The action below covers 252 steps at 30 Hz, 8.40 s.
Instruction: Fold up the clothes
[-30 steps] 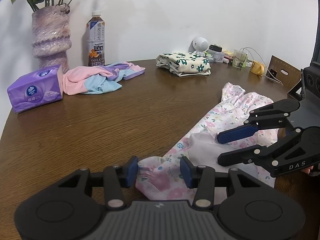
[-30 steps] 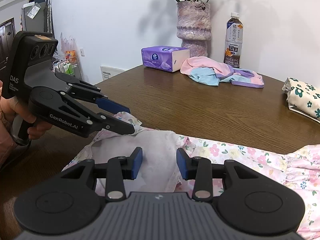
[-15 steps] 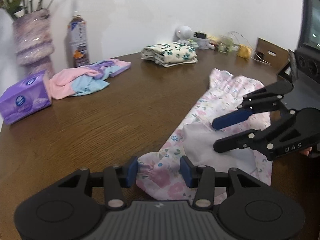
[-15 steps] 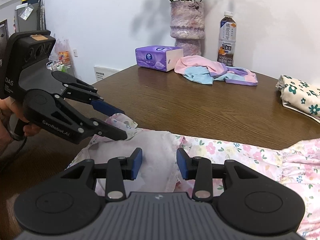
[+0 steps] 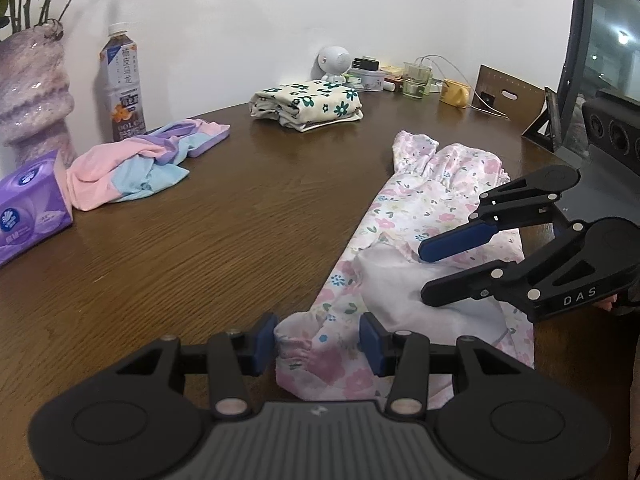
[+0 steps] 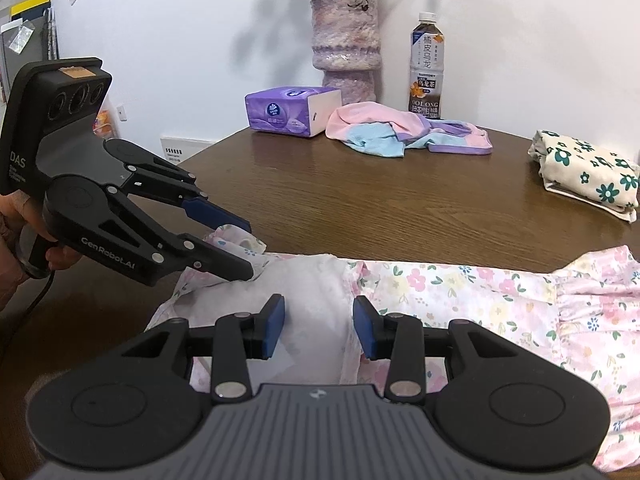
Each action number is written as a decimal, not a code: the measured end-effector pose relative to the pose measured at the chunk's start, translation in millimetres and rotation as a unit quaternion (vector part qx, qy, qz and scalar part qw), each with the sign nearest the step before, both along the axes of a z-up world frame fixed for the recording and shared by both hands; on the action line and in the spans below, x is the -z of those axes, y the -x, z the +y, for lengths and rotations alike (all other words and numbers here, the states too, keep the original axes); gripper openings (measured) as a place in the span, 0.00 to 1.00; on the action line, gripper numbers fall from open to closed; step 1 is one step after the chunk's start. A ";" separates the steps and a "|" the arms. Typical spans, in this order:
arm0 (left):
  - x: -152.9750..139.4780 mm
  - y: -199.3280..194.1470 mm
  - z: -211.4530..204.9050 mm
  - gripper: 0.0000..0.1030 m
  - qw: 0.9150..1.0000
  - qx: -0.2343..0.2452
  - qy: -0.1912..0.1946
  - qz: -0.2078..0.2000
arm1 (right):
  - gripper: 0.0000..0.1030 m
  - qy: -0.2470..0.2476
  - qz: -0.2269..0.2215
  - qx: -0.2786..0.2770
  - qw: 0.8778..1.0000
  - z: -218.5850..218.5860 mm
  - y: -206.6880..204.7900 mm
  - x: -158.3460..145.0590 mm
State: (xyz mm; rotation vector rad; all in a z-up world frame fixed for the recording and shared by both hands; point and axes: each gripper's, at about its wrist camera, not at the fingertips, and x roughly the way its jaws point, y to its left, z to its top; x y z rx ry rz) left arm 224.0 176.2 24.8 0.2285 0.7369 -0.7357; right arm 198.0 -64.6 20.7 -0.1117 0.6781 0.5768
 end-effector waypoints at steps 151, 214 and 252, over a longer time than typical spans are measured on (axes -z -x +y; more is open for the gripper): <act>22.9 140.6 -88.5 0.08 0.829 -0.545 0.125 -0.025 | 0.76 -0.073 -0.037 -0.070 0.994 -112.4 45.1 -1.7; 29.0 77.2 -293.8 0.19 0.924 -0.132 -0.285 -0.218 | 0.12 -0.079 0.033 -0.033 0.996 -147.9 -47.7 2.5; -0.5 80.1 -176.3 0.42 0.968 -0.224 -0.029 -0.109 | 0.28 -0.068 -0.019 -0.004 0.997 -125.1 -3.0 -3.5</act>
